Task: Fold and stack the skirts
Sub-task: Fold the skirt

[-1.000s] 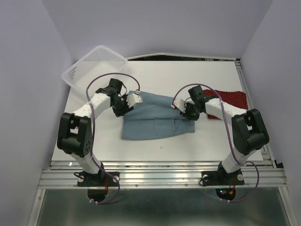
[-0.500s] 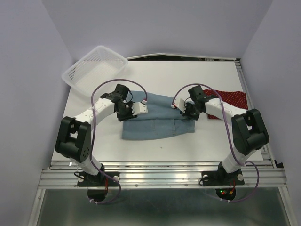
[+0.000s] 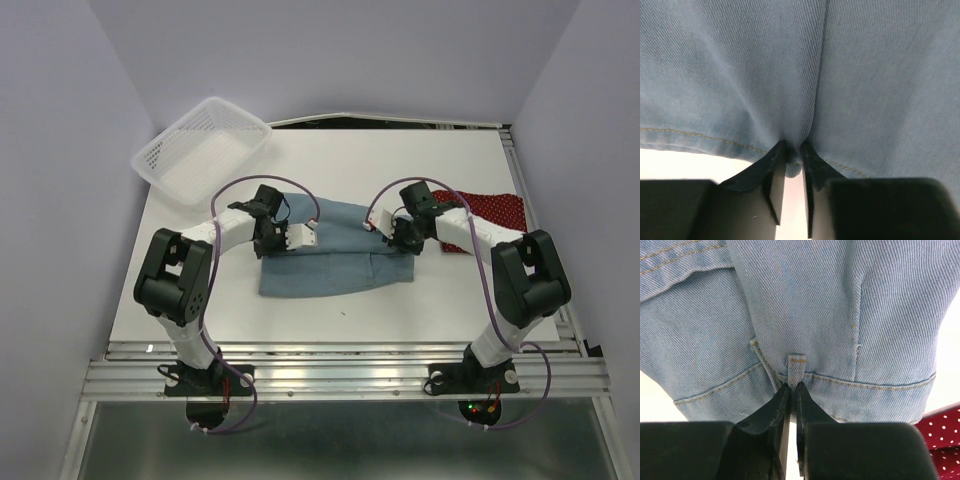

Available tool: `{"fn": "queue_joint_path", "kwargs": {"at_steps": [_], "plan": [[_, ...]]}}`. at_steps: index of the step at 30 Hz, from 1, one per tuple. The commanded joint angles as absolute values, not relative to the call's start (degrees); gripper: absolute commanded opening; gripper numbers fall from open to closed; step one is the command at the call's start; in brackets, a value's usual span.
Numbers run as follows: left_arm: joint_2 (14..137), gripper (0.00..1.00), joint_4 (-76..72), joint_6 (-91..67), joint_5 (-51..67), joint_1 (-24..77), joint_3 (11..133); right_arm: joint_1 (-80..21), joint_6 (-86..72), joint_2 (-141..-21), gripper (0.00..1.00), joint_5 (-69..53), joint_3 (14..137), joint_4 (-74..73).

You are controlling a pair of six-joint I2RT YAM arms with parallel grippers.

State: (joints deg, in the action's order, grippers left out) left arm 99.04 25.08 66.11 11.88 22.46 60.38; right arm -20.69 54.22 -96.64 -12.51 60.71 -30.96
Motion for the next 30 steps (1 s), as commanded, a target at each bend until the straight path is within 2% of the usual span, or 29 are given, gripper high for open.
{"fn": "queue_joint_path", "kwargs": {"at_steps": [1, 4, 6, 12, 23, 30], "plan": [[100.1, 0.22, 26.1, 67.3, 10.7, 22.1, 60.2, -20.5, 54.0, -97.1, 0.01, -12.5, 63.8, -30.8], [99.6, 0.12, 27.3, 67.2, 11.1, 21.4, 60.7, -20.5, 54.1, -96.9, 0.01, -12.0, 64.2, -30.7], [99.1, 0.00, 28.5, 67.2, 11.2, 20.7, 61.0, -20.0, 54.2, -96.9, 0.01, -11.6, 64.7, -30.7], [96.1, 0.00, 31.0, 66.9, 11.9, 19.0, 63.5, -18.9, 53.5, -96.6, 0.01, -11.2, 68.6, -30.8], [91.4, 0.00, 39.5, 64.3, 12.1, 18.5, 75.5, -18.9, 53.6, -95.0, 0.01, -11.8, 77.2, -35.9], [84.1, 0.00, 48.5, 63.3, 14.0, 19.0, 76.6, -18.9, 55.3, -90.2, 0.01, -13.8, 76.6, -40.6]]}}
